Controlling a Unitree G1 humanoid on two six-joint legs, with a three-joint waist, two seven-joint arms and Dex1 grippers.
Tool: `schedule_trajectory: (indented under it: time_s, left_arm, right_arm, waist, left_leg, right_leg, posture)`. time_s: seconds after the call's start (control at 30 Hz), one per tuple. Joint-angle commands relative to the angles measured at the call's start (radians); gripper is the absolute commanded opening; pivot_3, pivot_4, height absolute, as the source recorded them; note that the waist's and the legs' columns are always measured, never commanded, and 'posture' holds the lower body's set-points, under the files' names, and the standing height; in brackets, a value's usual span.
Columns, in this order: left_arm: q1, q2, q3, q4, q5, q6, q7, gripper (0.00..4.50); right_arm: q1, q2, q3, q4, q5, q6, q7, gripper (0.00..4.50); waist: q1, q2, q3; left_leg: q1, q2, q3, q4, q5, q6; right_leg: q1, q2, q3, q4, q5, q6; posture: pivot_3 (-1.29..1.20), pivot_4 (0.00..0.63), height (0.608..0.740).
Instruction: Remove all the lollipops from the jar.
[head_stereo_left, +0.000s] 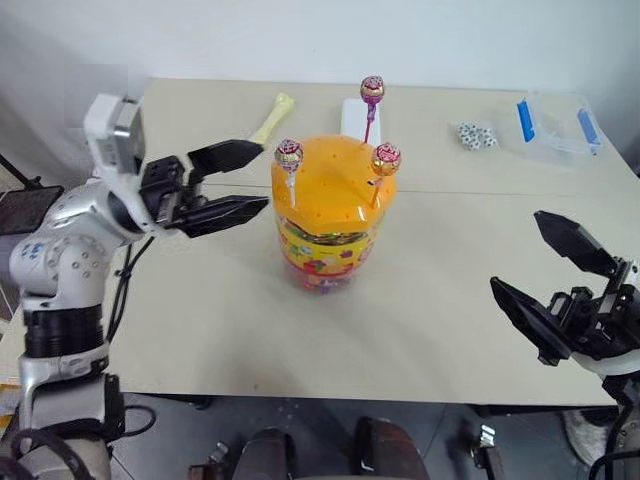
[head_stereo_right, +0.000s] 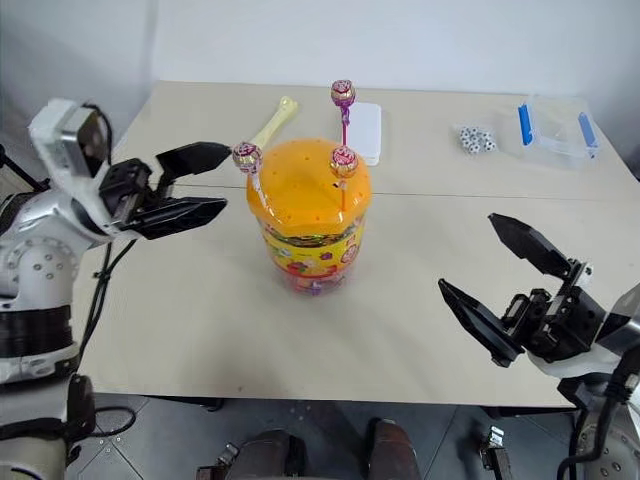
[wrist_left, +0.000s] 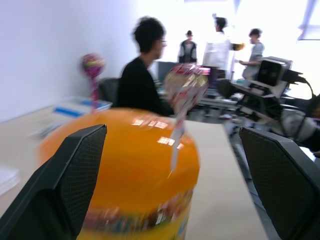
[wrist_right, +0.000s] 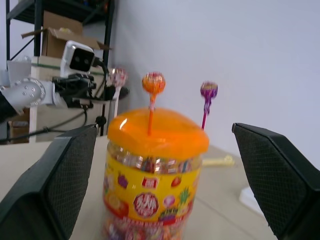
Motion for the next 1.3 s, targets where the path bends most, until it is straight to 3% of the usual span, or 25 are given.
schedule_trajectory:
  time_s: [0.03,0.2,0.7,0.93,1.13,1.23,1.3]
  left_arm:
    - [-0.032,-0.005,-0.017,0.006,0.018,-0.015,-0.027,4.50]
    - [-0.047,-0.022,-0.054,0.029,0.042,-0.021,-0.062,4.50]
    - [-0.077,-0.068,-0.072,0.056,0.095,-0.066,-0.072,0.04]
    - [-0.170,-0.076,0.062,0.123,-0.134,0.188,-0.002,0.01]
    - [-0.172,-0.064,0.273,0.275,-0.174,0.170,0.222,0.01]
    - [0.145,0.139,0.238,0.302,0.115,0.067,0.270,0.01]
    - [0.298,0.209,0.206,0.226,0.176,0.074,0.283,0.01]
  right_arm:
    - [-0.002,0.006,0.006,-0.047,0.011,-0.013,-0.023,4.49]
    - [0.022,0.025,0.028,-0.048,-0.026,-0.028,-0.029,4.49]
    - [0.017,0.041,0.081,-0.039,-0.039,-0.044,-0.022,4.50]
    - [-0.021,0.030,0.126,-0.007,-0.028,-0.025,0.010,4.50]
    - [-0.106,0.033,0.146,0.052,-0.020,-0.028,0.040,4.50]
    - [-0.159,0.020,0.180,0.049,-0.006,-0.001,0.049,4.50]
    - [-0.153,-0.008,0.187,0.054,-0.011,0.019,0.079,4.50]
  waist:
    - [-0.004,0.000,0.000]
    - [0.000,0.000,0.000]
    - [0.001,0.000,0.000]
    - [0.001,-0.001,0.000]
    - [-0.002,-0.001,0.000]
    - [-0.031,0.001,-0.001]
    - [-0.050,0.000,0.000]
  left_leg:
    - [0.000,0.000,0.000,0.000,0.000,0.000]
    - [-0.001,0.000,0.000,-0.001,0.000,0.000]
    - [-0.001,0.000,0.000,0.001,0.000,0.000]
    - [-0.002,0.000,-0.001,0.001,0.000,0.000]
    - [-0.001,0.001,-0.002,0.002,0.000,0.000]
    - [0.000,0.001,-0.001,0.001,0.000,0.000]
    - [0.016,-0.003,0.000,-0.015,0.000,0.000]
  right_leg:
    - [0.000,0.000,0.000,0.000,0.000,0.000]
    - [-0.001,0.000,0.000,0.000,0.000,0.000]
    - [0.000,0.000,0.000,-0.001,0.000,0.000]
    - [0.000,0.000,0.000,0.000,0.000,0.000]
    - [0.000,0.000,0.000,0.001,0.000,0.000]
    - [-0.001,0.000,-0.001,0.001,0.000,0.000]
    - [0.001,-0.002,0.004,0.002,0.000,0.000]
  posture:
    - [0.00,0.150,0.740]
    - [0.00,0.150,0.740]
    - [0.00,0.150,0.740]
    - [0.00,0.150,0.740]
    - [0.00,0.150,0.740]
    - [0.00,0.150,0.740]
    - [0.00,0.150,0.740]
